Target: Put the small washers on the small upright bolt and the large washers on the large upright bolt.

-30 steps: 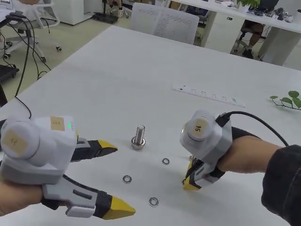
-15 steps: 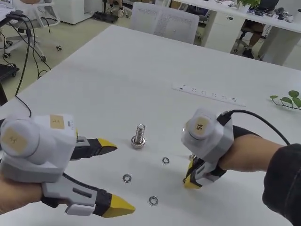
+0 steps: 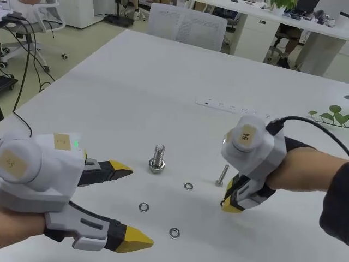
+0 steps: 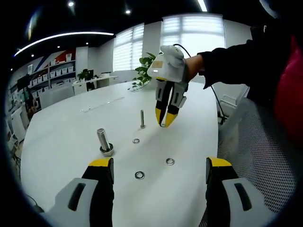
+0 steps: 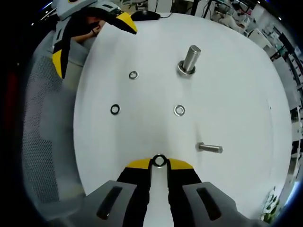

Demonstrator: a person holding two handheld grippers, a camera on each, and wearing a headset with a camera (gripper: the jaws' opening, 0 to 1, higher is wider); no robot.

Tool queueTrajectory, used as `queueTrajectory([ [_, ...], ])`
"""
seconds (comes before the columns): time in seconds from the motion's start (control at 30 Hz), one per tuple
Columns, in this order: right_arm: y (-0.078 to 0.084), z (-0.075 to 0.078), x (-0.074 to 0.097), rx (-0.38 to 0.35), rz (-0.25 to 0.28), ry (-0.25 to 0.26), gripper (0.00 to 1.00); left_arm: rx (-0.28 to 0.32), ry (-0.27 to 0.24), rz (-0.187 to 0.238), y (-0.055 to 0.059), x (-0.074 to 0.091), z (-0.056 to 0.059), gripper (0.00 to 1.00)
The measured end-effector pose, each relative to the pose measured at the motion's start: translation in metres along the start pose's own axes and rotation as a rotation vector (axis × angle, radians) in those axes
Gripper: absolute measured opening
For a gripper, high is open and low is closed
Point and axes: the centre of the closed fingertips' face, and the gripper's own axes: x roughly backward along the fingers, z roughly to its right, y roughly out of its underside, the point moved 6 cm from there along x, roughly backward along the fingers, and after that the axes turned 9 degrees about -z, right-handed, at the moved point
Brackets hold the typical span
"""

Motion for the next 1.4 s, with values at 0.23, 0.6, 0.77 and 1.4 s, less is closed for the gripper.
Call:
queueTrajectory([
  [0.23,0.007,0.008,0.016,-0.004,-0.003,0.026,0.14,-0.002,-0.002,0.002,0.000,0.000,-0.001,0.79],
  [0.6,0.006,0.027,0.037,-0.004,0.007,0.065,0.14,-0.003,0.001,-0.003,0.000,-0.001,-0.001,0.79],
  [0.77,-0.001,0.033,0.045,0.001,0.020,0.084,0.14,0.002,-0.001,-0.002,0.001,0.000,-0.001,0.79],
  [1.4,-0.016,0.053,0.031,0.015,0.012,0.092,0.14,0.015,-0.020,0.001,0.002,0.003,-0.005,0.79],
])
